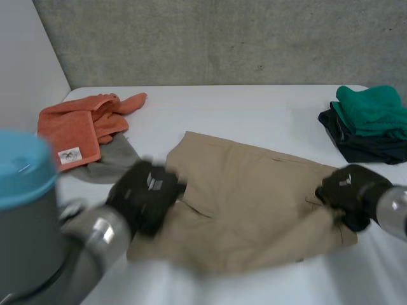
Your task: Fold the laundry.
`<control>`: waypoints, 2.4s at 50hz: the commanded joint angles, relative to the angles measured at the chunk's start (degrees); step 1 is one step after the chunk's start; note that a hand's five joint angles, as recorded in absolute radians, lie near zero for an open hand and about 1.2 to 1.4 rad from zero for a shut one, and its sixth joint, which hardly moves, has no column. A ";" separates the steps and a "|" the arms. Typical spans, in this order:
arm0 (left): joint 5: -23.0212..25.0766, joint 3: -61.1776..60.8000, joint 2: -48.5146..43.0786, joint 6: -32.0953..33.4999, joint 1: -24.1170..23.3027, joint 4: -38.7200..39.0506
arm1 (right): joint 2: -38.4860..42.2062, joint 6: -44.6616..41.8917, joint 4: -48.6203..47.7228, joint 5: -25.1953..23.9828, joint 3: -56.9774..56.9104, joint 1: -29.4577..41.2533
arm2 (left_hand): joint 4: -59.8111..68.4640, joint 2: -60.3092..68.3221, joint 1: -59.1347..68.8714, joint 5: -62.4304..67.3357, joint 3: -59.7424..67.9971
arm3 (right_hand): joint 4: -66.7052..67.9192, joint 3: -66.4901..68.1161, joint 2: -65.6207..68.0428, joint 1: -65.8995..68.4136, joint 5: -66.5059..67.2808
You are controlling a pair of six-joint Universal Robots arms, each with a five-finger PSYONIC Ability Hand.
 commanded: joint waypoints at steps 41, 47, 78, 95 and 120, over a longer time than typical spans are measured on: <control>6.46 24.62 -30.20 -0.11 6.83 30.85 | 14.73 19.53 -15.83 3.58 -4.54 -1.43 | -58.73 -58.62 -55.16 -56.89 -58.35 | -58.63 -58.03 -57.29 -53.07 -57.64; 6.46 20.13 -27.74 -3.98 6.39 30.77 | 17.97 20.06 -21.10 3.31 -1.72 -1.87 | -58.73 -58.62 -55.16 -56.89 -58.35 | -50.52 -49.93 -49.19 -44.96 -49.54; 6.37 7.38 -12.01 -8.03 6.83 30.68 | 18.85 -11.49 -41.41 -4.67 -3.83 25.72 | -58.73 -58.62 -55.16 -56.89 -58.35 | 11.37 11.97 12.71 16.93 12.36; -2.50 10.62 -9.37 -13.74 5.78 30.07 | 7.81 28.14 -40.44 -6.97 -3.04 21.09 | -58.73 -58.62 -55.16 -56.89 -58.35 | -58.63 -58.03 -57.29 -53.07 -57.64; -8.31 38.41 -41.27 -16.20 -4.34 -2.81 | 30.29 26.48 -13.72 -5.74 -22.55 8.06 | -54.99 -54.88 -51.42 -53.15 -54.61 | -58.63 -58.03 -57.29 -53.07 -57.64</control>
